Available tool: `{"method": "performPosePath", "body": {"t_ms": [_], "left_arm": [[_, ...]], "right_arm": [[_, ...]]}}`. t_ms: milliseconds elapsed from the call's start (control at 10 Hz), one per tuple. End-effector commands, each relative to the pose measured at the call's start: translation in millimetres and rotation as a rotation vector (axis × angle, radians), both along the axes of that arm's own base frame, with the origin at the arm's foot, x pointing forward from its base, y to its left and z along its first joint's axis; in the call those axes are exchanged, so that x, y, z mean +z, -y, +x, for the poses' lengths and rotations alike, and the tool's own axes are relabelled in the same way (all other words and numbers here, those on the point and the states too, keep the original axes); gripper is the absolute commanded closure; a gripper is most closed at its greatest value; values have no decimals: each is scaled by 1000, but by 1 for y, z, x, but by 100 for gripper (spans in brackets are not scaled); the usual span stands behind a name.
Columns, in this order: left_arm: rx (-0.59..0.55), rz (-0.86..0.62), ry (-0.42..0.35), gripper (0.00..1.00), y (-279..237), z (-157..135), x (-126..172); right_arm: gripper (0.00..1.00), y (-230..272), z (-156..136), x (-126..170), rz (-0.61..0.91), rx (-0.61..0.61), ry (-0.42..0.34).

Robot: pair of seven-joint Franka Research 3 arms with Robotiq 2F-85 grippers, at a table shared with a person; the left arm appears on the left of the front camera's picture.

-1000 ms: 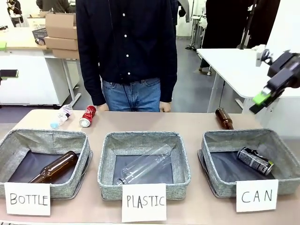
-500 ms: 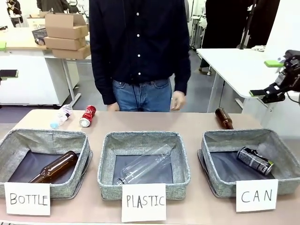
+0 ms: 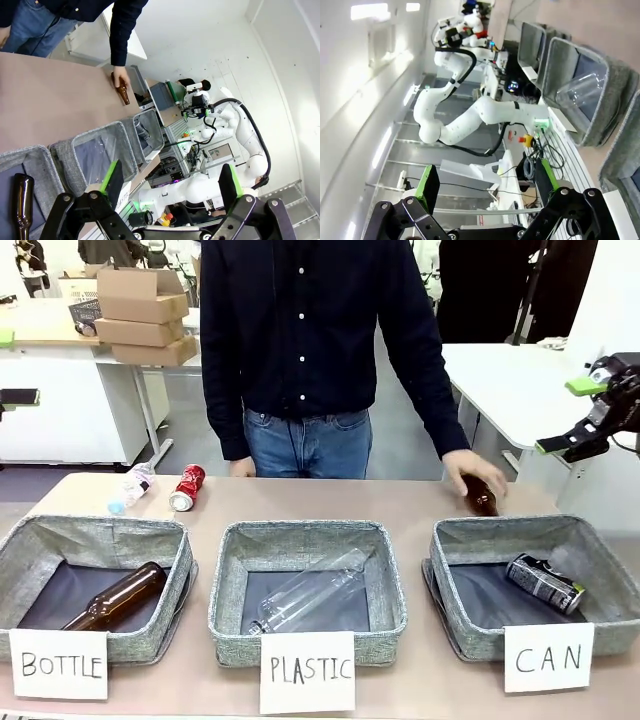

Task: Sort the can waste into the basket.
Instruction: Pick up the can waste from the table and place it in the right Fabric basket.

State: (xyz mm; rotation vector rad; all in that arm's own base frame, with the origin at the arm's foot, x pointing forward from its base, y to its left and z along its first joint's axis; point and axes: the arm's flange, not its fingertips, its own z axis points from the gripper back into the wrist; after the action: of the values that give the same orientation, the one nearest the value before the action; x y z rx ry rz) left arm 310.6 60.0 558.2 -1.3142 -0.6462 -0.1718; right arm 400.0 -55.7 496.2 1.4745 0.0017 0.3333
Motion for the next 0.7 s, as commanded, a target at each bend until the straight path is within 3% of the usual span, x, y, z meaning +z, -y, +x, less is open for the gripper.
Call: {"method": "performPosePath", "body": {"t_ms": [0,600], "left_arm": [[-6,-14,28,0,1,1,2],[-6,-14,28,0,1,1,2]], "right_arm": [[0,5,0,0,4,12,17],[0,5,0,0,4,12,17]]}}
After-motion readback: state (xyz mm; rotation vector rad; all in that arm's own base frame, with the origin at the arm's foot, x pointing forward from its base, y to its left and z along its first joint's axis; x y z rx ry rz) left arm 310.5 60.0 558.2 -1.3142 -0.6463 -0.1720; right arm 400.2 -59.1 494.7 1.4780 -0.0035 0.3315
